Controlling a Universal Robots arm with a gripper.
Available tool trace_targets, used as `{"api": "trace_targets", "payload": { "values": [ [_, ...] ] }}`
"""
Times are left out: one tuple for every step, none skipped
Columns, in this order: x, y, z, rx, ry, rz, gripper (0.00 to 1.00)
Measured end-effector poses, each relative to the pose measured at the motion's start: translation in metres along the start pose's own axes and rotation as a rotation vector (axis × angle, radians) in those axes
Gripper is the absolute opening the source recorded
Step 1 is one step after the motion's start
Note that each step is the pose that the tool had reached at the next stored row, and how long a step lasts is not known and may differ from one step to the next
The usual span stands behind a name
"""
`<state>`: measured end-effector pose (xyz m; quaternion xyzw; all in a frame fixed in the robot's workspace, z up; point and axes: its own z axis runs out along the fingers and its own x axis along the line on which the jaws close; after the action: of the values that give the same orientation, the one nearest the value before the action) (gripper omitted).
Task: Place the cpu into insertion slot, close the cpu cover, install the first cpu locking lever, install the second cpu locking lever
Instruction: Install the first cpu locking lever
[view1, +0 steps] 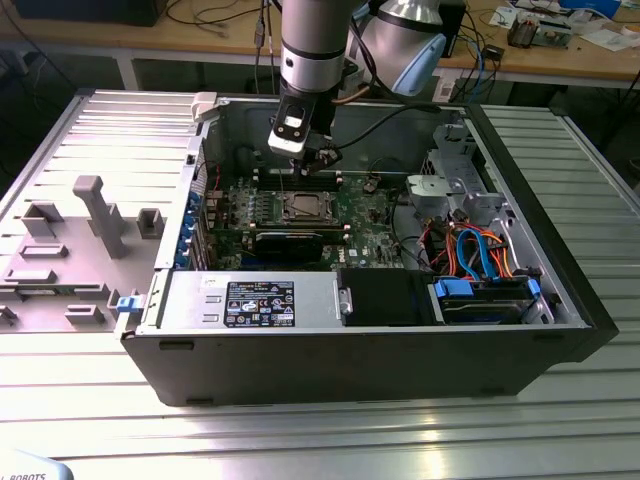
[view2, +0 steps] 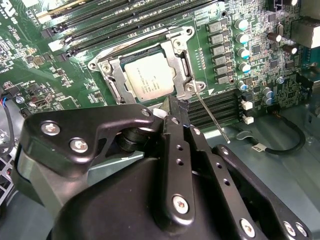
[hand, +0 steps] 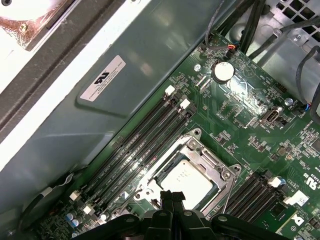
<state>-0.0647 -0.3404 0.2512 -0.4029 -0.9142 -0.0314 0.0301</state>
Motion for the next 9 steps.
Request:
{"api": "trace_targets", "payload": {
  "values": [
    [0.0, 0.0, 0.0, 0.0, 0.0, 0.0, 0.11],
    [0.0, 0.0, 0.0, 0.0001, 0.0001, 0.0, 0.11],
    [0.0, 0.0, 0.0, 0.0, 0.0, 0.0, 0.11],
    [0.0, 0.0, 0.0, 0.0, 0.0, 0.0, 0.11],
    [0.0, 0.0, 0.0, 0.0001, 0.0, 0.0, 0.11],
    [0.0, 0.0, 0.0, 0.0001, 0.0, 0.0, 0.11],
    [0.0, 0.0, 0.0, 0.0, 0.0, 0.0, 0.11],
    [0.0, 0.0, 0.0, 0.0001, 0.0, 0.0, 0.11],
    [0.0, 0.0, 0.0, 0.0, 0.0, 0.0, 0.11]
  ]
}}
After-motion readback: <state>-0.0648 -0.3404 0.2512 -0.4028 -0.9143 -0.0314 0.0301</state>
